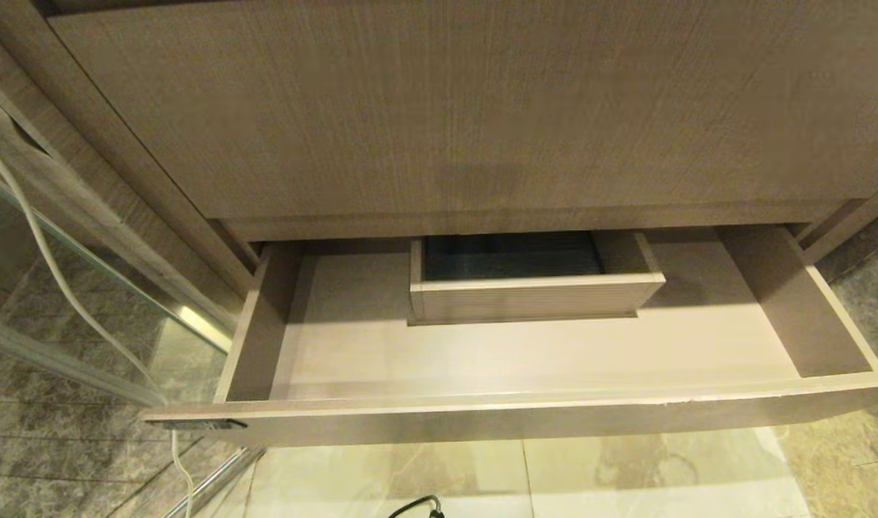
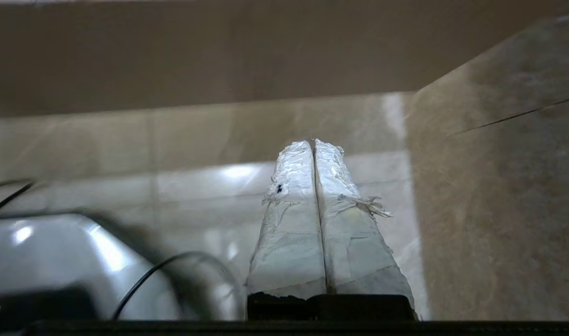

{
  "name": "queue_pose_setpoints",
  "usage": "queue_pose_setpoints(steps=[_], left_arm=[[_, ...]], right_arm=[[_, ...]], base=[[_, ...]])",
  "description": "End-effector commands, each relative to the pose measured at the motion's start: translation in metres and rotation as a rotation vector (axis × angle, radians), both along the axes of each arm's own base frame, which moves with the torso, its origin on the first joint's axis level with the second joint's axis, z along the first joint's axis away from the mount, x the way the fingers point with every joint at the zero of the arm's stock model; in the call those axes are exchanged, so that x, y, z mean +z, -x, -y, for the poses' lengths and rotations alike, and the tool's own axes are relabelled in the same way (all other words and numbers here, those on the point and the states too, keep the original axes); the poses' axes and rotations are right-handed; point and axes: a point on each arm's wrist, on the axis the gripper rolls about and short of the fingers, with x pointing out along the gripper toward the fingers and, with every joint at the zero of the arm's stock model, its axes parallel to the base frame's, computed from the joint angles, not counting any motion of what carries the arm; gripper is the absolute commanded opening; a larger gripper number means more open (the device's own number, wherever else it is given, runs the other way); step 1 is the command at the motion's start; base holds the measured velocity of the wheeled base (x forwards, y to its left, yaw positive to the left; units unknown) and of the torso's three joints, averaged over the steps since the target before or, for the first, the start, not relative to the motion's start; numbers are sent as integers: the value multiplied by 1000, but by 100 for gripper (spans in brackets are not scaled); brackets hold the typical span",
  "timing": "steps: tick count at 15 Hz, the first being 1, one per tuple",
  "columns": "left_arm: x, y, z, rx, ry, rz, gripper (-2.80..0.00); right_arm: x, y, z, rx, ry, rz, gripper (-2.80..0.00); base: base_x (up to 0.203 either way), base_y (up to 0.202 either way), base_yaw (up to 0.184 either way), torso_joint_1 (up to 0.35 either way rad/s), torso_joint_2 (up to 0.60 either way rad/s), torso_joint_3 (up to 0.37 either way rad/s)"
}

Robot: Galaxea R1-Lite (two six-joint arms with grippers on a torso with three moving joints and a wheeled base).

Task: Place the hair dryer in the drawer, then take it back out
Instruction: Pull open the drawer

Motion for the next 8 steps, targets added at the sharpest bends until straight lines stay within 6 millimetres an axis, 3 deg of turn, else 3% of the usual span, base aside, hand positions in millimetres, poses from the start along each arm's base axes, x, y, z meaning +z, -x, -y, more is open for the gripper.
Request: queue_pose_setpoints(steps=[1, 5, 8], left_arm=[[0, 0, 0, 0, 0, -3, -280], [0, 0, 0, 0, 0, -1, -280], [0, 0, 0, 0, 0, -3, -280]], right_arm=[[-10, 9, 0, 30, 30, 219, -280], [-22, 26, -3, 176, 26, 370, -280], [-26, 26, -3, 191, -7, 333, -280]], base=[[0, 0, 0, 0, 0, 0], [0, 0, 0, 0, 0, 0], [0, 0, 0, 0, 0, 0]])
